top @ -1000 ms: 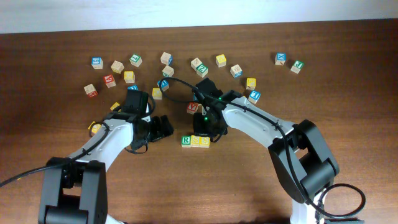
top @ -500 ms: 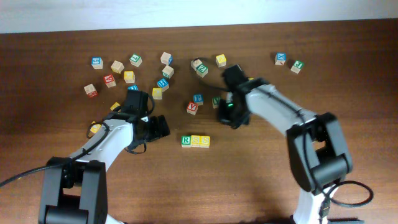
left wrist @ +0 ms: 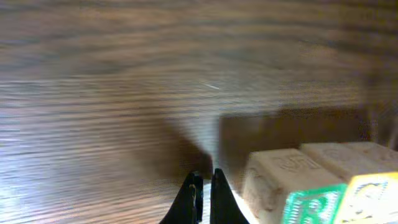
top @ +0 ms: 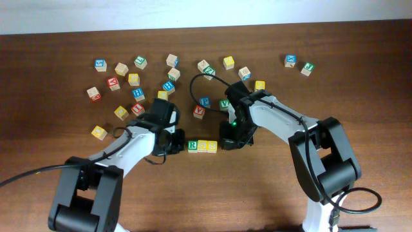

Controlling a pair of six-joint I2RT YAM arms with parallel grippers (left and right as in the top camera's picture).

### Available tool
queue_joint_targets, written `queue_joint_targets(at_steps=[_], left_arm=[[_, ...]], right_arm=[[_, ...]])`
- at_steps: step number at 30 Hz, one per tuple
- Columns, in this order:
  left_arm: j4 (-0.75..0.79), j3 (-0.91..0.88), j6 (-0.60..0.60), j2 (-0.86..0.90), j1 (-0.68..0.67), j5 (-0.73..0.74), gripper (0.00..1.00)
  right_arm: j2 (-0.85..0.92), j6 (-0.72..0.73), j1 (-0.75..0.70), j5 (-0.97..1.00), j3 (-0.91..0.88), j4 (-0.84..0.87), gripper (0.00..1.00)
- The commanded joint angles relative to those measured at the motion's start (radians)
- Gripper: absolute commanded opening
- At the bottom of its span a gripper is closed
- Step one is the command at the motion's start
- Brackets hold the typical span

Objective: Spell out RSS

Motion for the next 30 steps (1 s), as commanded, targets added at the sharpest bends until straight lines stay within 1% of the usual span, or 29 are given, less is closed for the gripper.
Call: queue_joint_targets(at_steps=[1, 7, 10, 19, 22, 25, 30], left_arm=[[0.024, -0.013, 0.019, 0.013, -0.040, 0.023, 0.00], [0.023, -0.013, 0.019, 0.013, -0.047, 0.031, 0.00], [0.023, -0.013, 0.019, 0.013, -0.047, 0.083, 0.00], [0.004, -0.013, 0.019, 0.013, -0.047, 0.082, 0.00], [0.004, -0.013, 0.019, 0.013, -0.047, 0.048, 0.00], [0.007, -0.013, 0.019, 0.013, -0.047, 0.048, 0.00], [0.012, -0.013, 0.019, 0.013, -0.047, 0.047, 0.00]], right_arm=[[0.002, 0.013, 0.009, -0.010, -0.002, 0.007, 0.05], [0.002, 0.013, 0.009, -0.010, -0.002, 0.034, 0.05], [0.002, 0.013, 0.009, -0.034, -0.002, 0.060, 0.05], [0.002, 0.031, 0.009, -0.055, -0.002, 0.089, 0.05], [0.002, 0.032, 0.009, -0.054, -0.002, 0.072, 0.04], [0.002, 0.057, 0.009, -0.054, -0.002, 0.051, 0.04], [0.002, 0.057, 0.009, -0.015, -0.002, 0.050, 0.04]])
